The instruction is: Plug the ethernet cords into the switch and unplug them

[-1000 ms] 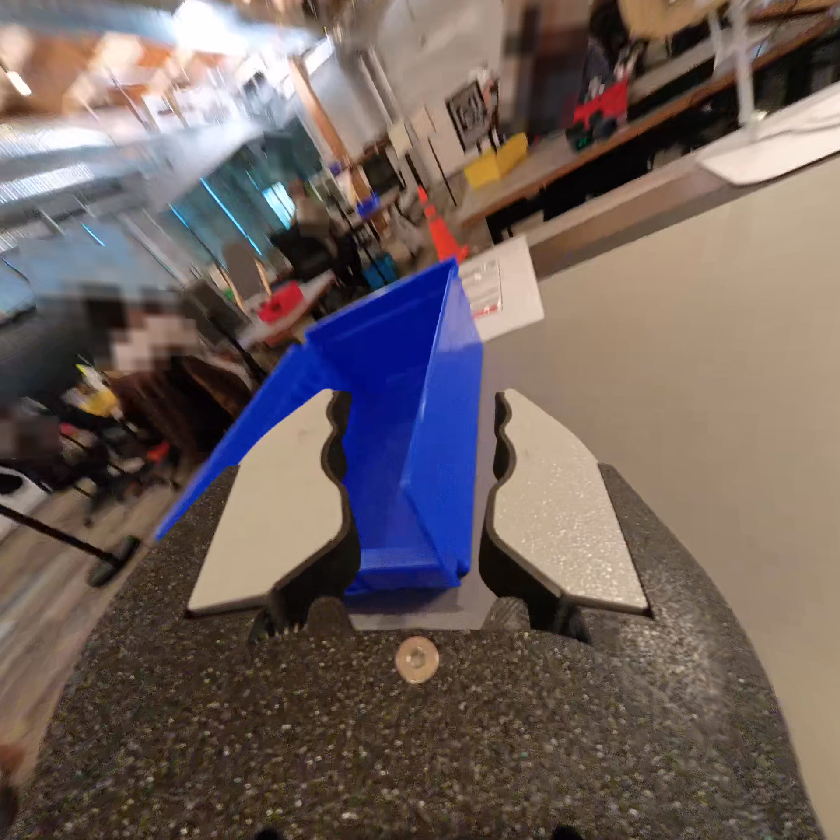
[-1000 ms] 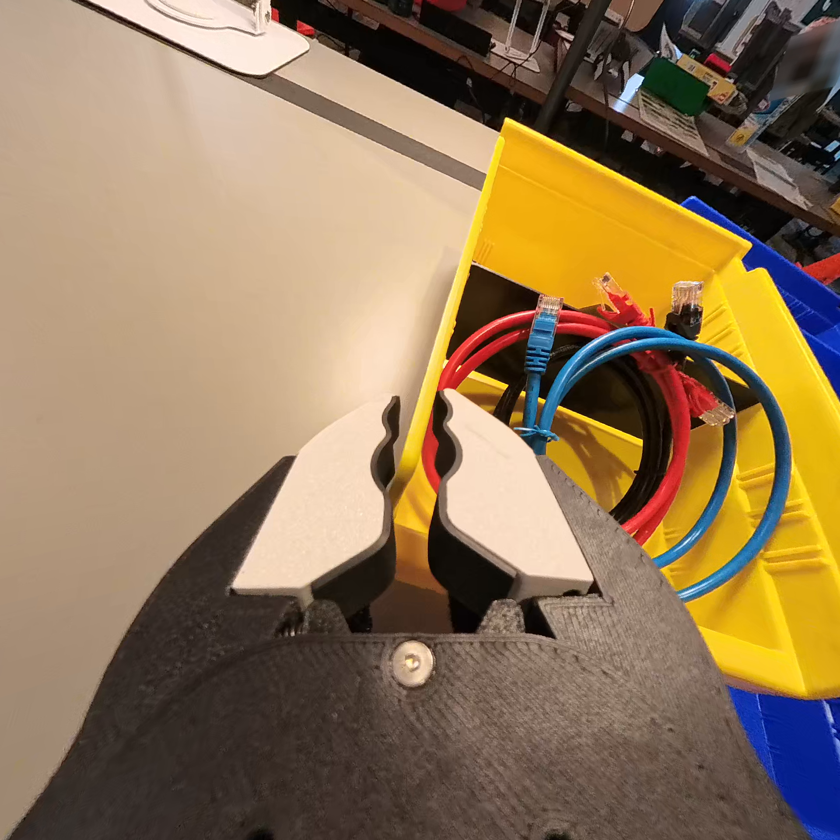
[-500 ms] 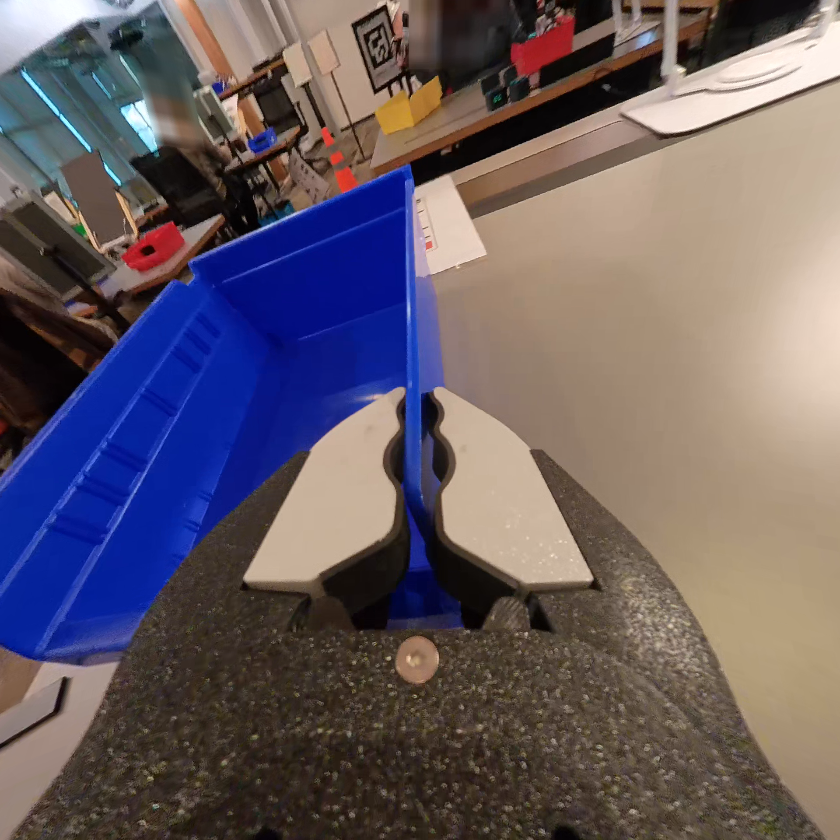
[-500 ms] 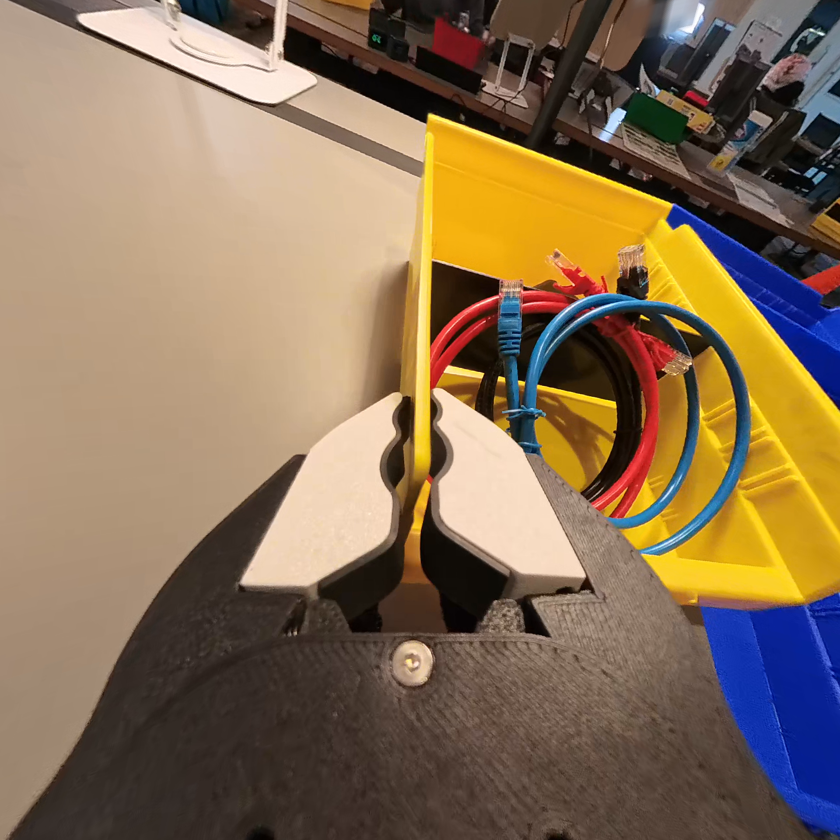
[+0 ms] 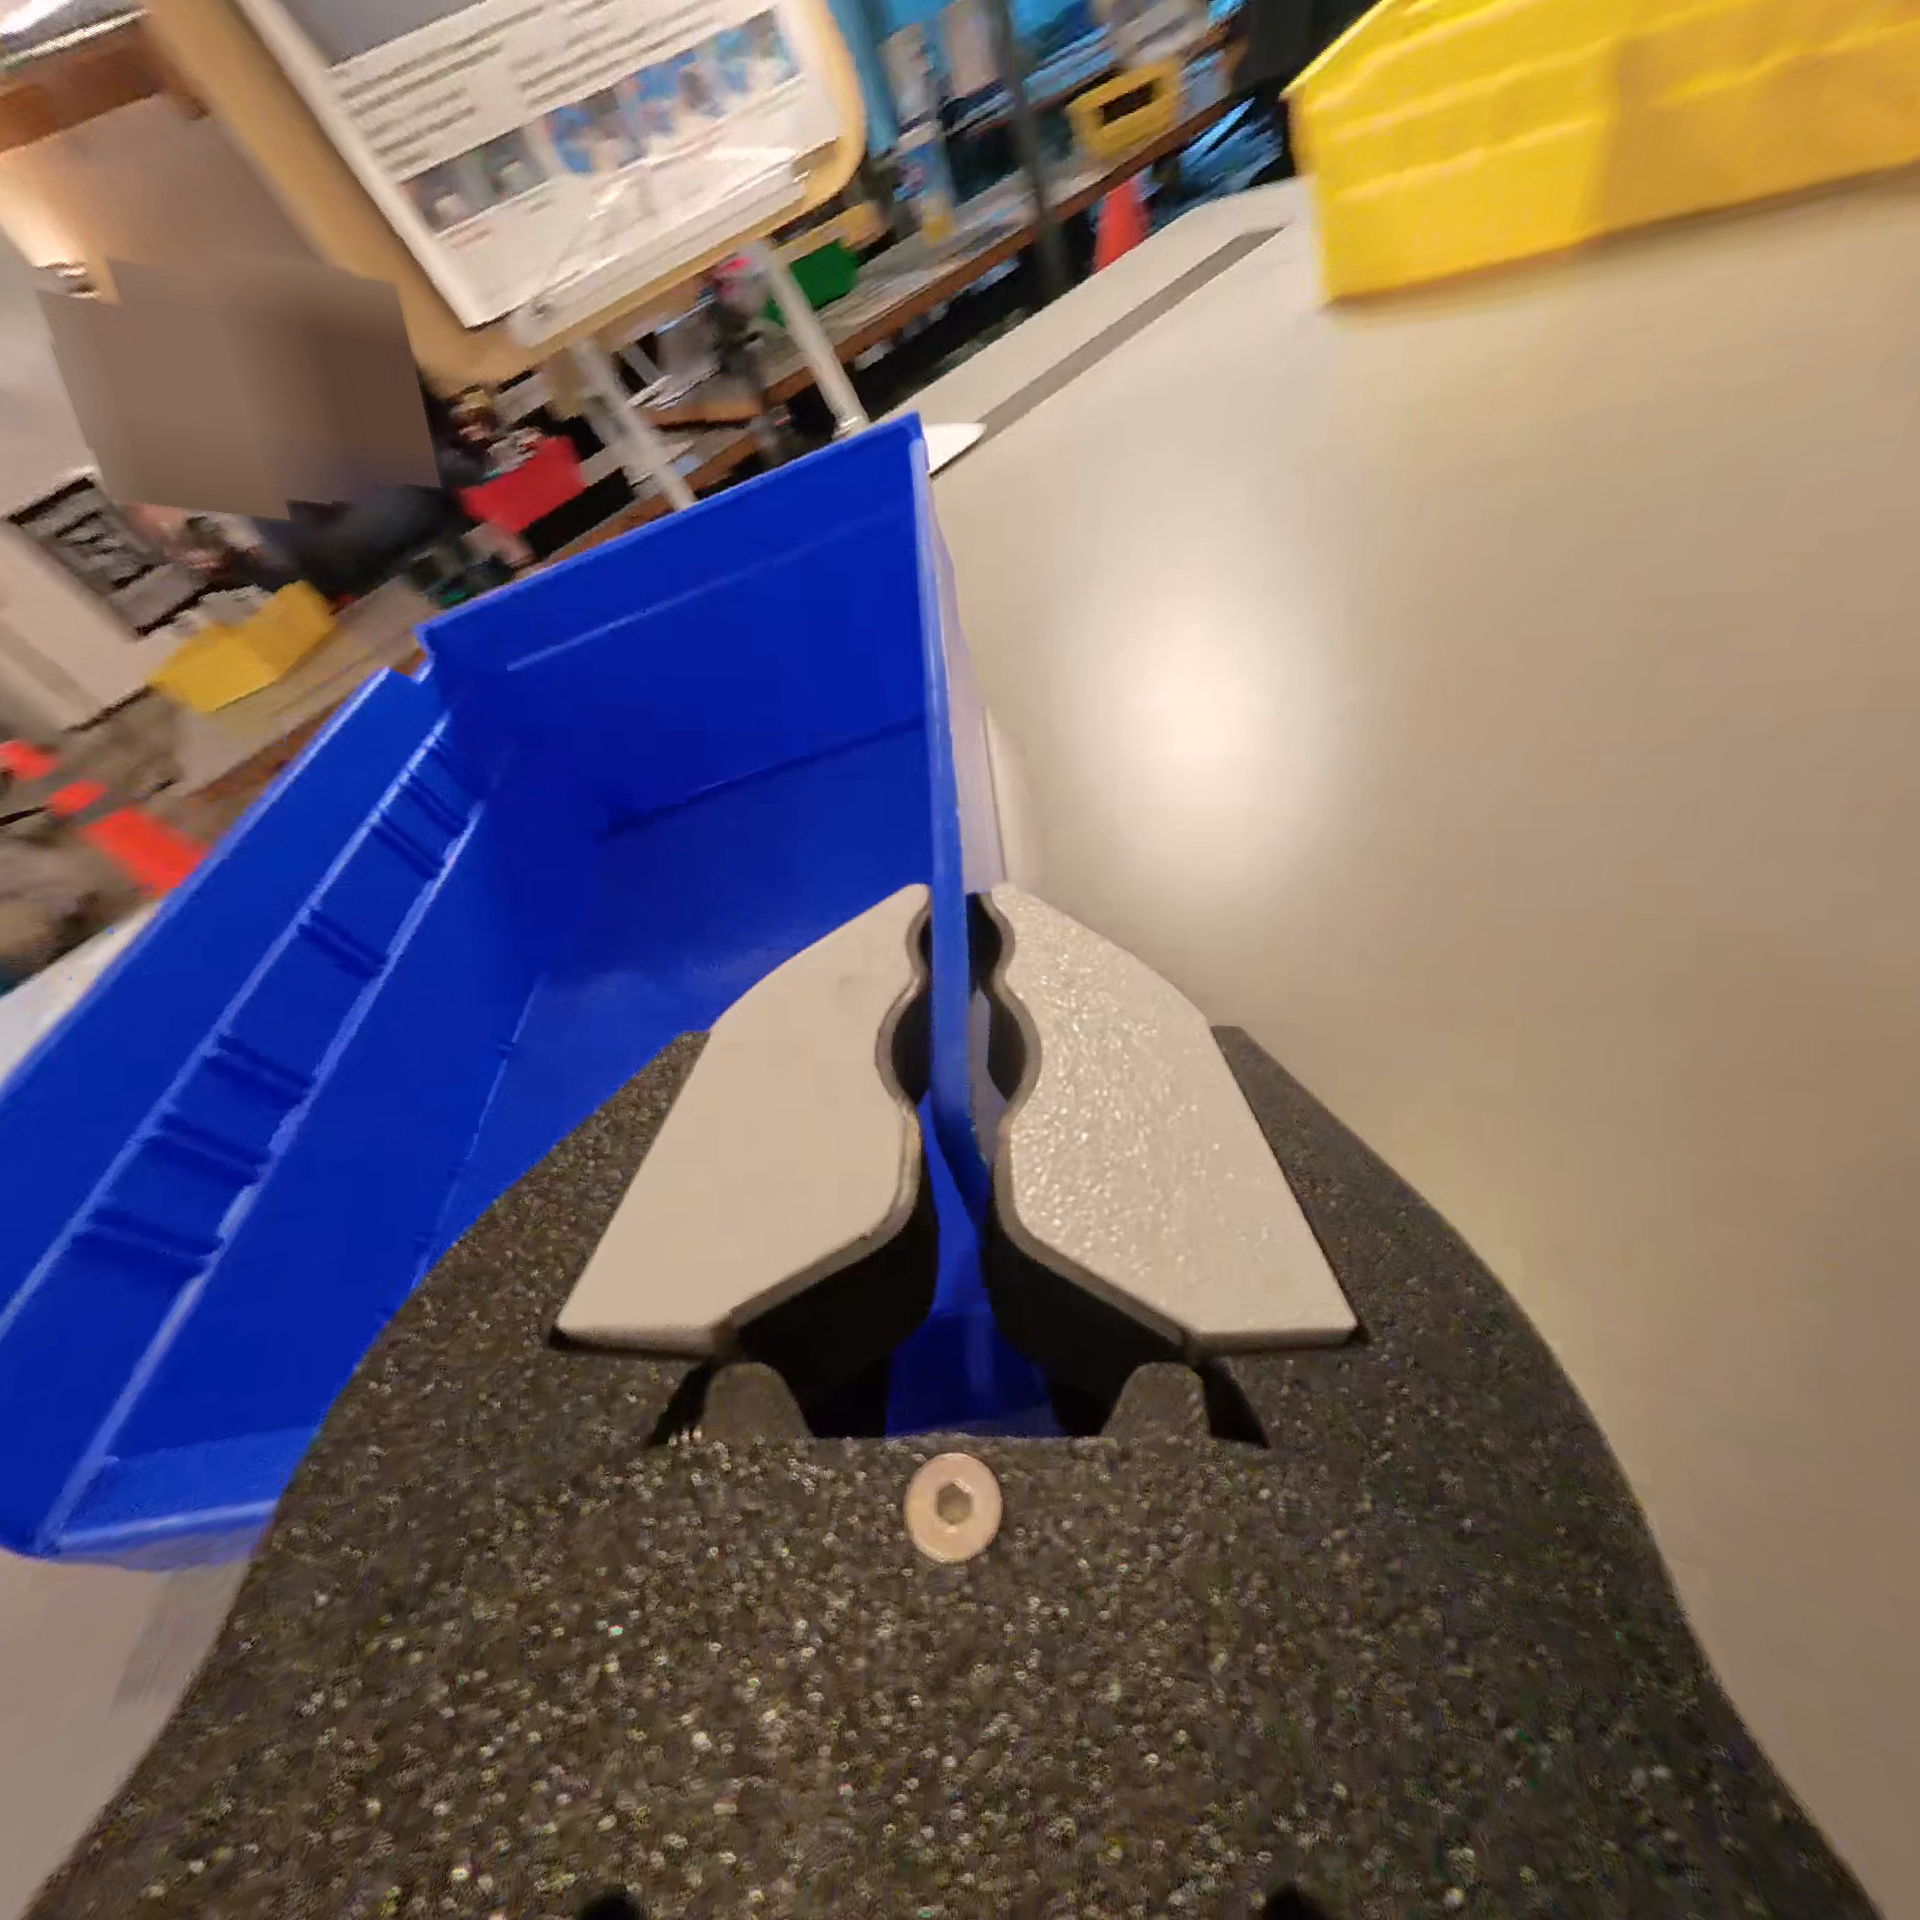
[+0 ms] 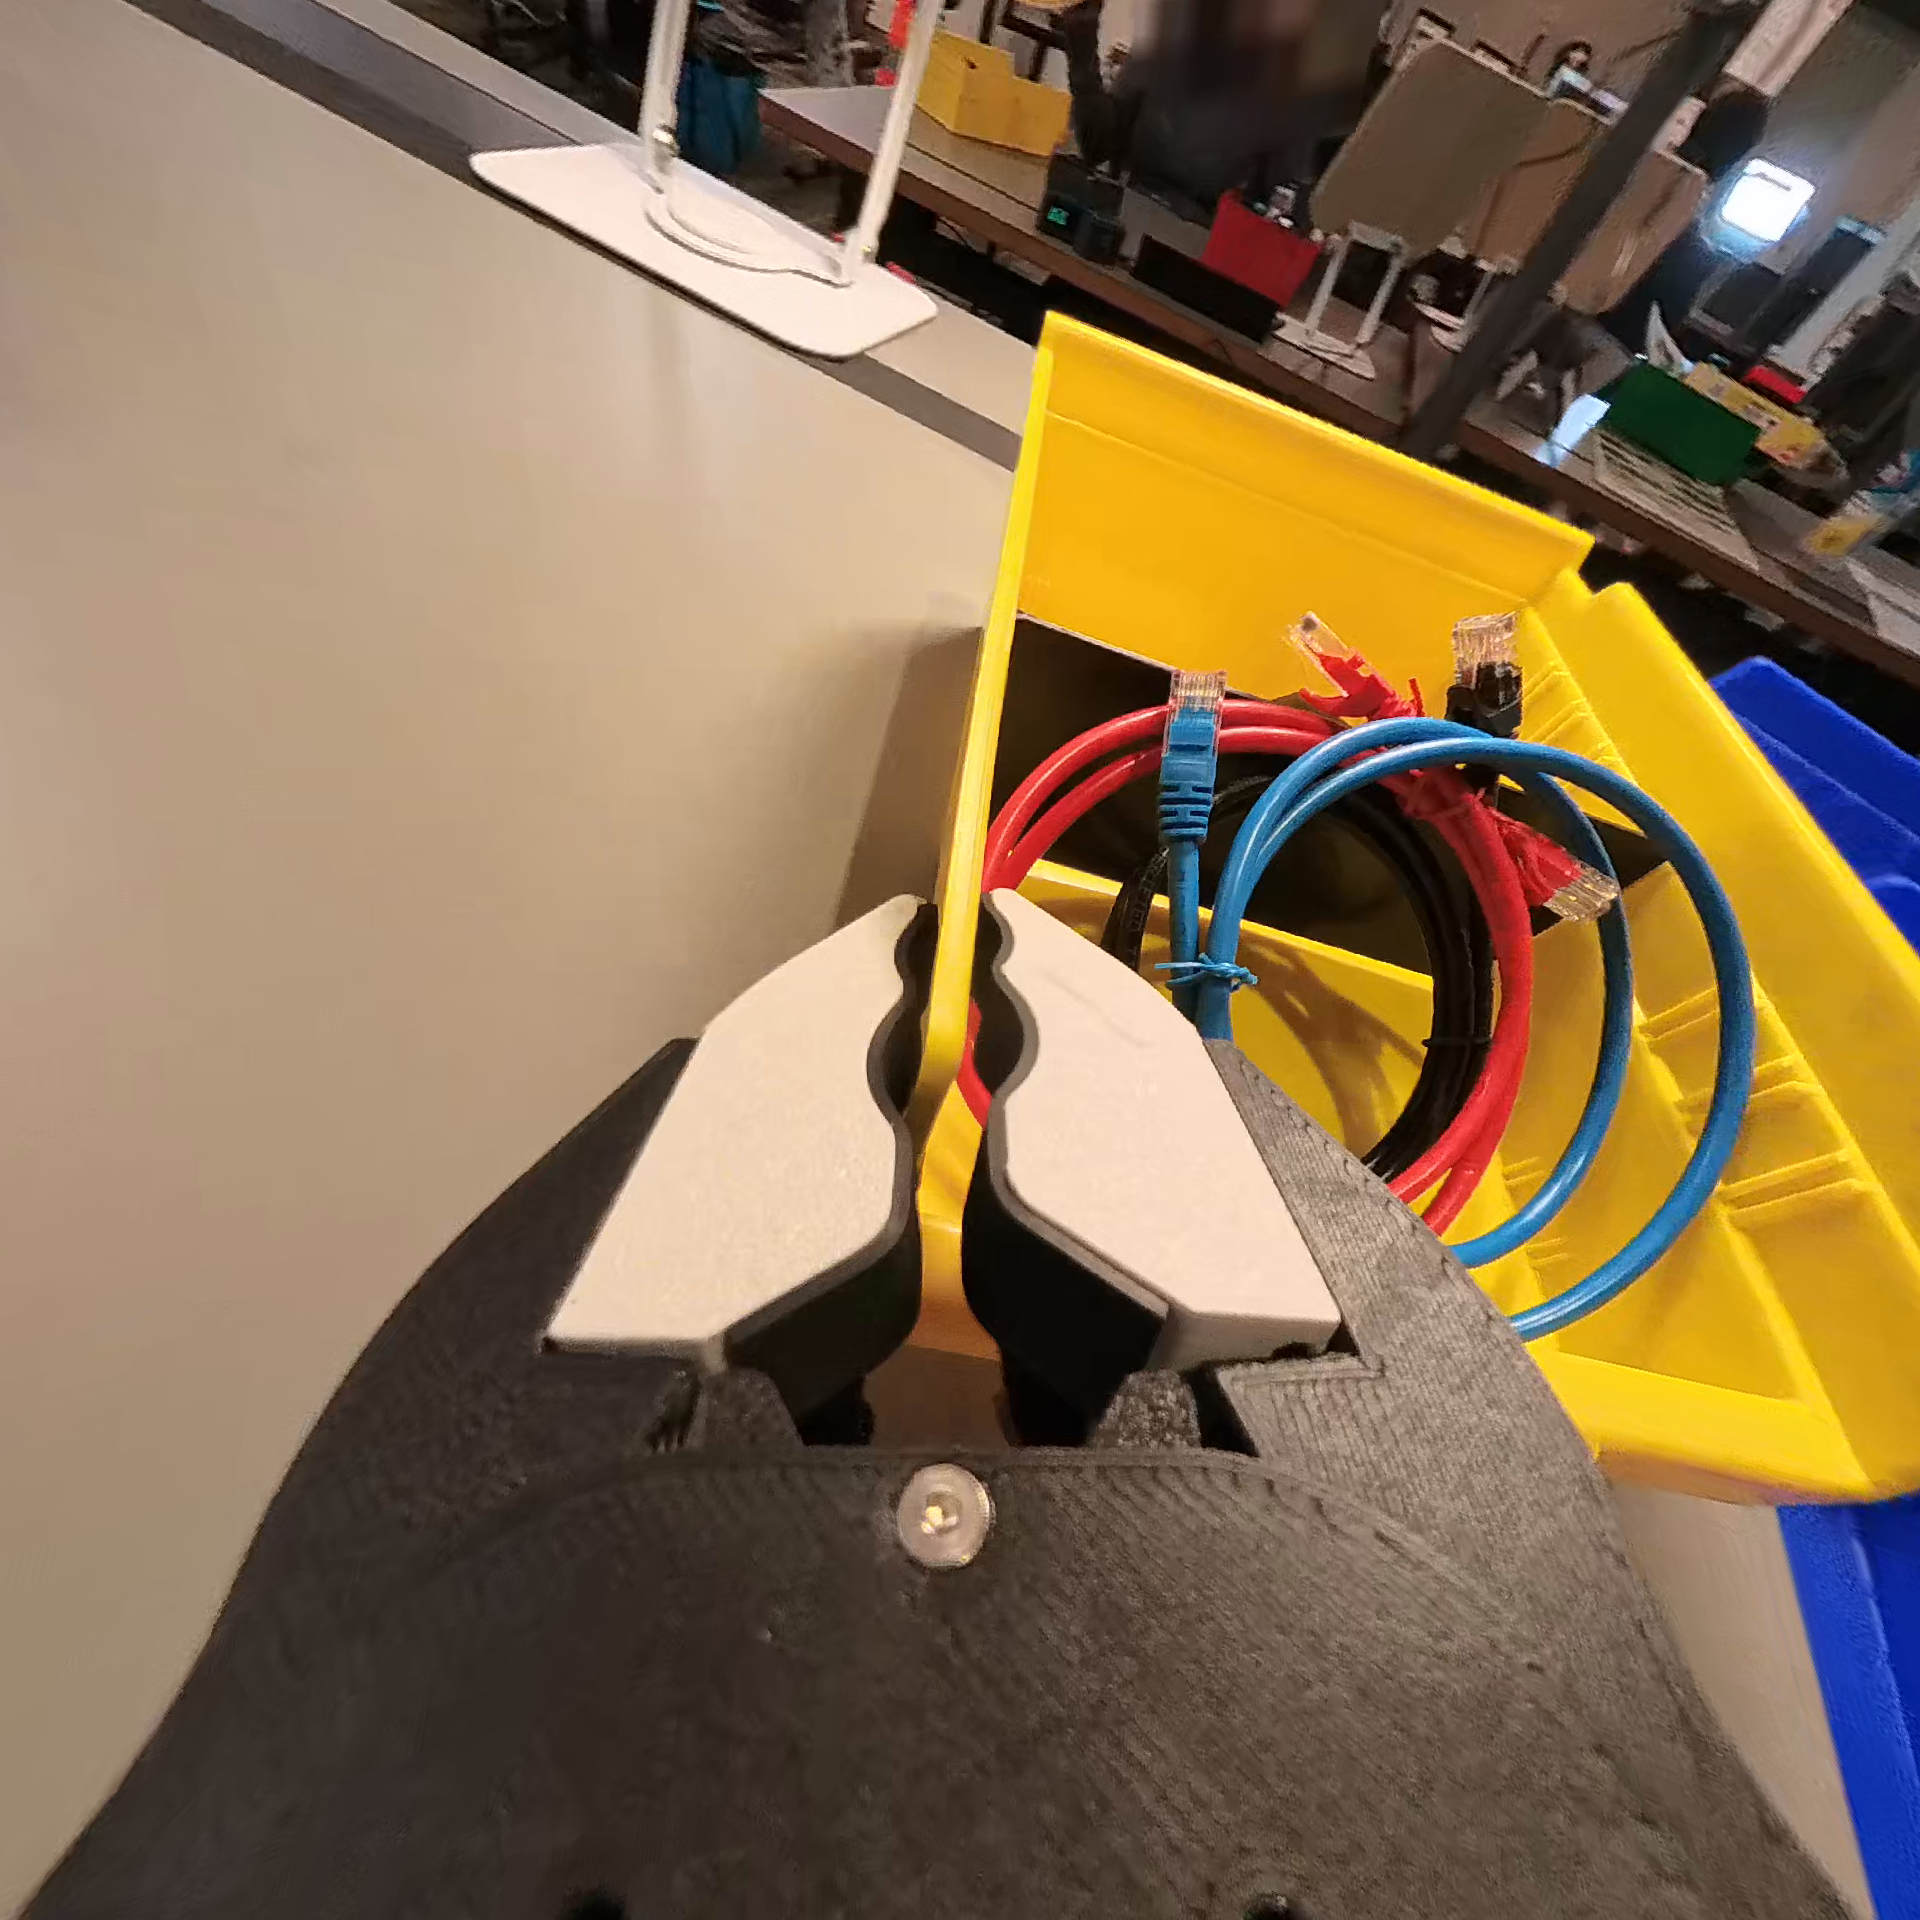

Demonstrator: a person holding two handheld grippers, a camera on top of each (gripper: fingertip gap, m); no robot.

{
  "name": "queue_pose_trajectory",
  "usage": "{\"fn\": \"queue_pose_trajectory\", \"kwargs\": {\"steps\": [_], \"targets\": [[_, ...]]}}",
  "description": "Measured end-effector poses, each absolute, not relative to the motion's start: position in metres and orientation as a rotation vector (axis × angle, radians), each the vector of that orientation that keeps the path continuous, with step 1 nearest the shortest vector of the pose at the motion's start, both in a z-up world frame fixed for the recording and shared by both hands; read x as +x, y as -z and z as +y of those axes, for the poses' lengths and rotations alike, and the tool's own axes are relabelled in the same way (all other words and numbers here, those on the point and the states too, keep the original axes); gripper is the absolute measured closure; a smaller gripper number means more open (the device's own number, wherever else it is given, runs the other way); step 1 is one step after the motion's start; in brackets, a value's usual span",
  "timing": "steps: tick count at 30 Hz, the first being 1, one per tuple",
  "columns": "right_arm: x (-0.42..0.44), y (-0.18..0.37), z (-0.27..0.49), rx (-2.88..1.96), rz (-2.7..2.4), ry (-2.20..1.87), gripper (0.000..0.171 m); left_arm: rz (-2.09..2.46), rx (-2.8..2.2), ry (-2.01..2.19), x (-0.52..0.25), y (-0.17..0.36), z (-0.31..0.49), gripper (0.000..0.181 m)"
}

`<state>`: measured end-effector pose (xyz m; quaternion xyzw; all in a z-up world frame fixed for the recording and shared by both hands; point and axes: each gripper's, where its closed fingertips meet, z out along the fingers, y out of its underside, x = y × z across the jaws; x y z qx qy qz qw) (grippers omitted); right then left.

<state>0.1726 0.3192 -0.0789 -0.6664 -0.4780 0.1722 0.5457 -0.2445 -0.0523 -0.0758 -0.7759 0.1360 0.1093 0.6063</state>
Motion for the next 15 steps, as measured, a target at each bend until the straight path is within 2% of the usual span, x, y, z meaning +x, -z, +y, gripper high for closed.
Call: {"fn": "queue_pose_trajectory", "kwargs": {"steps": [15], "targets": [[0.074,0.080,0.283,-1.319,-1.545,-0.781,0.165,0.800,-1.670,0.323,-0.151,0.075,-0.065,0.177]]}}
